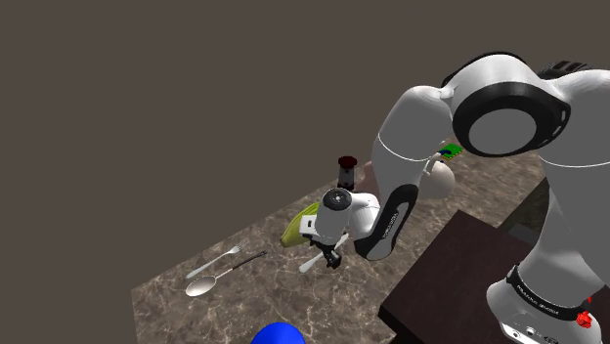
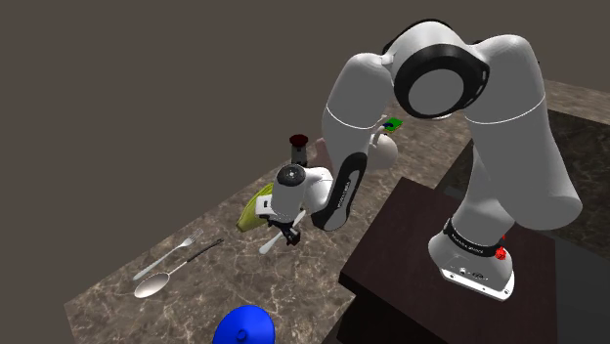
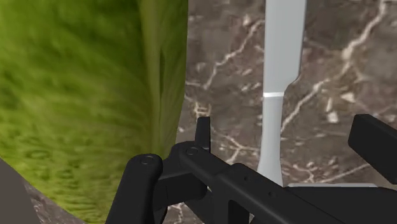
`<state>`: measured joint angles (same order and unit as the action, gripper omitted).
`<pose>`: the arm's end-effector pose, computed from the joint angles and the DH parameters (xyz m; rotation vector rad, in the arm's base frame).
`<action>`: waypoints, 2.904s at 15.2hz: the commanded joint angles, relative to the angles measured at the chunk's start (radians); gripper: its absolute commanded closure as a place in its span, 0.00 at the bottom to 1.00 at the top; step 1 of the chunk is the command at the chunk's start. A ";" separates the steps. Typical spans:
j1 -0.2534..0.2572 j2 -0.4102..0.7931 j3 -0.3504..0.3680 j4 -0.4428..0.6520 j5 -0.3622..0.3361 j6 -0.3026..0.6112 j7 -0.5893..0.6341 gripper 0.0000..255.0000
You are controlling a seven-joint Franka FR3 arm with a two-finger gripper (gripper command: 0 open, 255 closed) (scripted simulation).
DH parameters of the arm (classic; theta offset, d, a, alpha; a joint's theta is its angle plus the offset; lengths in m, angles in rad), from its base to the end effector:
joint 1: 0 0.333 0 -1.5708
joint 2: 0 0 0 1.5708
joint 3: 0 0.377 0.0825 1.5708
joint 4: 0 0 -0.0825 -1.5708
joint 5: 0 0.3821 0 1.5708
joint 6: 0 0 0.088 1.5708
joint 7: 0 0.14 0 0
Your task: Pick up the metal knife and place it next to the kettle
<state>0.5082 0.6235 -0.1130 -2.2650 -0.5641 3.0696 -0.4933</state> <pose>0.5042 0.2528 0.1162 2.2001 1.9993 0.2279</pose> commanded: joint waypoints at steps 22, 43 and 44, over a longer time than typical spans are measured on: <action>-0.056 -0.120 0.062 -0.046 0.025 -0.080 -0.045 1.00; -0.180 -0.408 0.224 -0.109 0.207 -0.309 -0.227 1.00; -0.183 -0.421 0.229 -0.109 0.217 -0.321 -0.236 1.00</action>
<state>0.3283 0.2170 0.1099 -2.3736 -0.3588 2.7623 -0.7191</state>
